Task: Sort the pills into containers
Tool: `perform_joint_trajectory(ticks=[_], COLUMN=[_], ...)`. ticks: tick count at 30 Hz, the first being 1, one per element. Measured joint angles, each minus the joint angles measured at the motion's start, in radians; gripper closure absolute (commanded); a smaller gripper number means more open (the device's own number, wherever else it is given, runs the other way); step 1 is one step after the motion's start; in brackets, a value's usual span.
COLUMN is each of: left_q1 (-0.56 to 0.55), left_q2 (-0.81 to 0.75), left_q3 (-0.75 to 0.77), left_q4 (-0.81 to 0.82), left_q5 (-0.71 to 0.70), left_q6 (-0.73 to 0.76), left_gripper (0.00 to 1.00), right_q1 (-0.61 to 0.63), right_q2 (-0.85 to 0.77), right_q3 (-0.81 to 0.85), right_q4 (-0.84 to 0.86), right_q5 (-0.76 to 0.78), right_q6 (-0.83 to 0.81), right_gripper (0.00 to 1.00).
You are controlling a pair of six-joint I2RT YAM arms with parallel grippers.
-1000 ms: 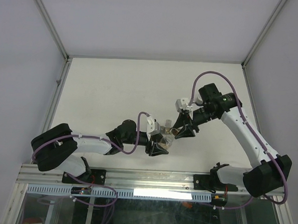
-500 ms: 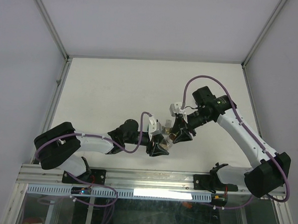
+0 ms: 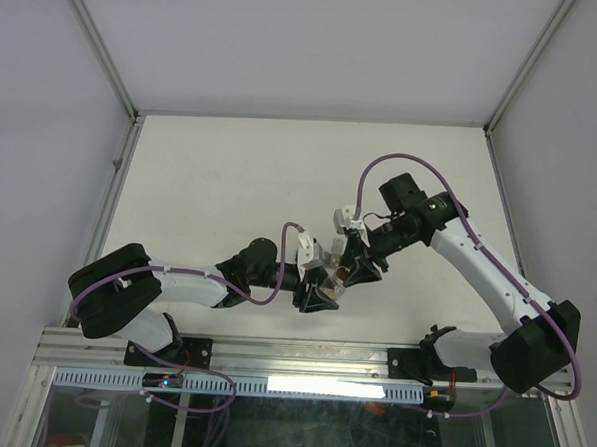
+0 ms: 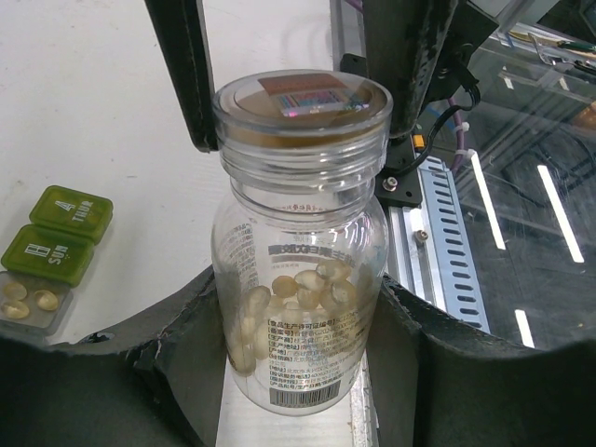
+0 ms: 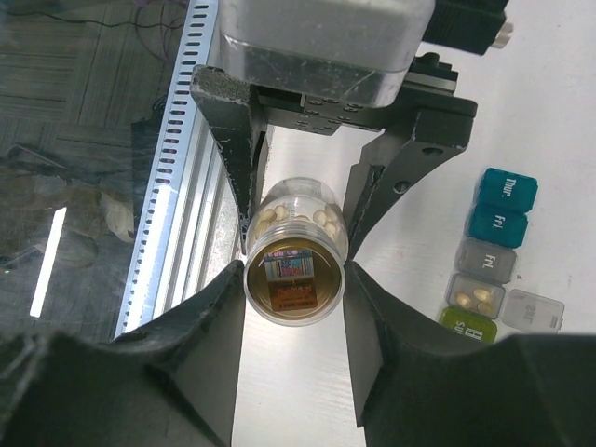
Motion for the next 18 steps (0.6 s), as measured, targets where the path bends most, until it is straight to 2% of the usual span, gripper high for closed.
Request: perform_joint_trajectory(ticks=[18], left_q1=[0.000], left_q2=[-0.041], left_q3=[-0.045], left_q4=[0.043], left_q5=[0.006], left_q6=[-0.033], left_gripper=[1.00], right_q1=[0.016], right_q2=[0.002], right_q3=[-0.014], right_q4=[0.030], right_q5=[-0.035], right_q6=[0.030], right_gripper=[0.71])
